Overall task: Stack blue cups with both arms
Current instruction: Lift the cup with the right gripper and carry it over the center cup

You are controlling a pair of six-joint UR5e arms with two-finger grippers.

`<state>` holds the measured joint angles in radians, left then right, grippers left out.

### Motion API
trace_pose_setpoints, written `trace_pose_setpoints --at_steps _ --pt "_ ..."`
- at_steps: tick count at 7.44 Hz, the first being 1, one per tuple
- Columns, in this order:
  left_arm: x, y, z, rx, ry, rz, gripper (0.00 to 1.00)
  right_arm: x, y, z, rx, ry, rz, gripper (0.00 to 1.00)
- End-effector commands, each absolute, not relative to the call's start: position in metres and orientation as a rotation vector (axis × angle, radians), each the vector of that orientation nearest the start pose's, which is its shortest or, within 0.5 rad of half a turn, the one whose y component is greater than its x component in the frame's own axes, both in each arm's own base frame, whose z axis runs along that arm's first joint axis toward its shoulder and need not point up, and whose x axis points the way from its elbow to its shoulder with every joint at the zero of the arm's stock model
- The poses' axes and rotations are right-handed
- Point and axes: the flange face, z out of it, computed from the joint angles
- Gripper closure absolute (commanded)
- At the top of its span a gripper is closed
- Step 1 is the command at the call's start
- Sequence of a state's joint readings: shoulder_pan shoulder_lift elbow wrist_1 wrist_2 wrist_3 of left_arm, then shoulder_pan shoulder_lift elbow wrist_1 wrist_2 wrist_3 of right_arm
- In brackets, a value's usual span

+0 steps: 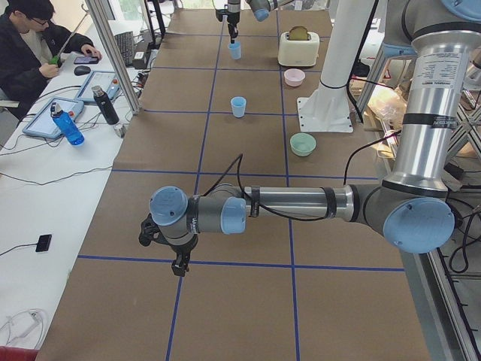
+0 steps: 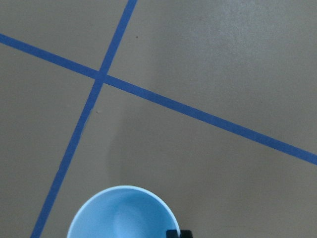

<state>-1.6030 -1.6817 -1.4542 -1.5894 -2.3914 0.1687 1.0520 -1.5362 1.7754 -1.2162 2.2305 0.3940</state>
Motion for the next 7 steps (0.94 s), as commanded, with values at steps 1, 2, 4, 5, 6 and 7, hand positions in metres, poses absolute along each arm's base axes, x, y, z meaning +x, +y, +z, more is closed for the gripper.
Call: trace_pose_setpoints --at_steps 1,2,4,5,6,7 --pt "-0.077 -0.537 0.654 0.093 0.816 0.135 0.01 -0.178 -0.500 0.466 0.244 -0.905 -0.284 1.00" --pt "-0.076 -0.535 0.656 0.090 0.818 0.135 0.01 -0.188 -0.519 0.410 0.234 -0.925 -0.201 1.00" --pt "-0.075 -0.535 0.654 0.090 0.816 0.136 0.01 -0.288 -0.528 0.281 0.195 -1.000 -0.009 1.00" --pt "-0.075 -0.533 0.651 0.095 0.814 0.137 0.01 -0.351 -0.511 0.228 0.167 -0.994 0.106 1.00" --pt "-0.076 -0.533 0.645 0.103 0.806 0.141 0.01 -0.392 -0.494 0.176 0.148 -0.960 0.164 1.00" --pt "-0.075 -0.523 0.646 0.104 0.795 0.144 0.01 -0.423 -0.475 0.135 0.135 -0.928 0.195 1.00"
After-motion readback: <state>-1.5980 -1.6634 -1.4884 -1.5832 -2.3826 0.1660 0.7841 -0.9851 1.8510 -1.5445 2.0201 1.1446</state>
